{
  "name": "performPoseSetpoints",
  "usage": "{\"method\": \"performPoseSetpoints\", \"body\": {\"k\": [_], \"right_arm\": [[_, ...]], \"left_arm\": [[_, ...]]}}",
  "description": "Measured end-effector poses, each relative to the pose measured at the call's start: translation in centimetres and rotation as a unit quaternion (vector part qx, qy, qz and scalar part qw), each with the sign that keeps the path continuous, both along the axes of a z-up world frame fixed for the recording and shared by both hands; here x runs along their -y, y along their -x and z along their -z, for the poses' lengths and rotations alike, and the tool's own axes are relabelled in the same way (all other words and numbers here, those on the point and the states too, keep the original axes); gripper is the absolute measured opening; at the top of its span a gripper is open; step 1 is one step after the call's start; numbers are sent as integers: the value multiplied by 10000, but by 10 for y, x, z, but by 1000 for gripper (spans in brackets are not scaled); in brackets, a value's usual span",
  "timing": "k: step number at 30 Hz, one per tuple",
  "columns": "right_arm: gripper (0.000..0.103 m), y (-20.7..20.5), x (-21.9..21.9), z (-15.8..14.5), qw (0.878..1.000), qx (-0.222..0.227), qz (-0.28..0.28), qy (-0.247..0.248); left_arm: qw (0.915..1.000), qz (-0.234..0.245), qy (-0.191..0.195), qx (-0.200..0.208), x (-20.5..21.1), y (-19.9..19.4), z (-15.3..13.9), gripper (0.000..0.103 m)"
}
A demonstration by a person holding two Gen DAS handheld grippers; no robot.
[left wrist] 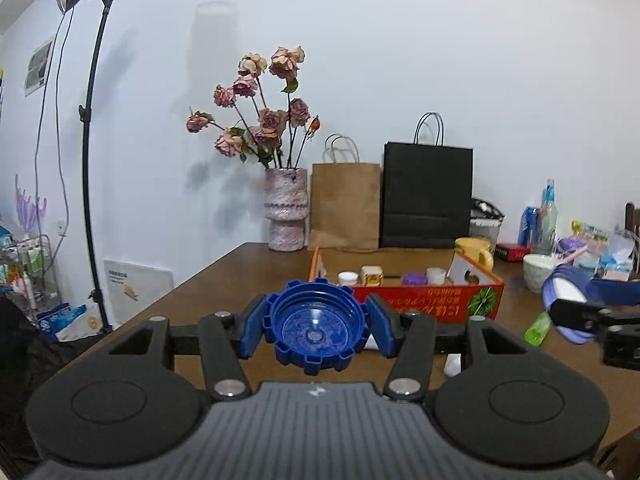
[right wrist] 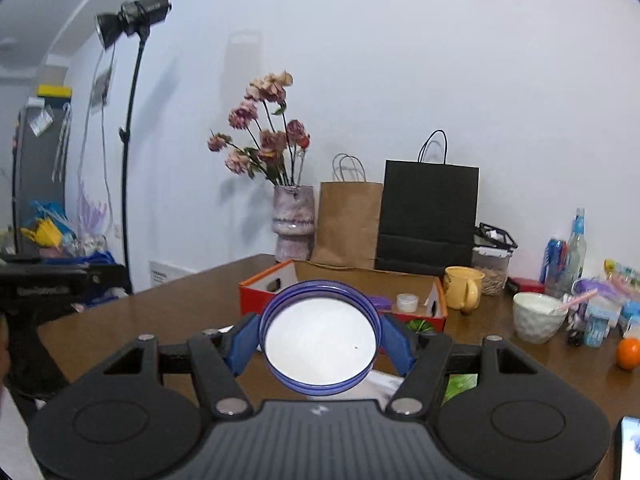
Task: Organize rigid objects
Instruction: 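Carry the blue cap into the red box with the left tool while the right drops the lid there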
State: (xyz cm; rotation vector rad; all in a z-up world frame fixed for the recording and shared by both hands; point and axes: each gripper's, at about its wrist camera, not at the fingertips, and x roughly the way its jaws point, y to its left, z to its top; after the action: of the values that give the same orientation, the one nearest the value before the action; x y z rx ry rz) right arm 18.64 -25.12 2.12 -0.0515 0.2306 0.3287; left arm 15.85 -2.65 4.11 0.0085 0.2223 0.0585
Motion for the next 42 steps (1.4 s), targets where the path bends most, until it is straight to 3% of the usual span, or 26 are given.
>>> {"method": "performPoseSetpoints", "body": {"k": [10,18,21,26,31,36,38,42], "right_arm": [[65,11,-1,0,9999,31,79,76],[65,-31,-1,2,9997,-190,35,160],[65,-69,1,-12,9995,-274,-68,174],[65,-165,-5,-40,9974,-522,-400,286],[65,-284,-20,-48,9910,-1184,-546,294],[65,-383,-45,-24,9802,-1849,-466,533],[65,-419,-57,-9,9724,-2198,-422,664],[65,-465,-81,33,9520,-2814,-420,1130]], "left_arm": [[9998,145,29,111,1,11,-2,55],[9997,249,41,-47,0,-32,0,55],[9991,404,-70,-74,-1,-72,-6,55],[9959,799,-143,-396,-3,-175,-24,55],[9893,955,37,-1100,-3,-294,-30,55],[9734,989,272,-2048,-1,-395,-6,55],[9660,758,368,-2444,-2,-431,12,55],[9551,605,283,-2888,3,-473,39,58]]}}
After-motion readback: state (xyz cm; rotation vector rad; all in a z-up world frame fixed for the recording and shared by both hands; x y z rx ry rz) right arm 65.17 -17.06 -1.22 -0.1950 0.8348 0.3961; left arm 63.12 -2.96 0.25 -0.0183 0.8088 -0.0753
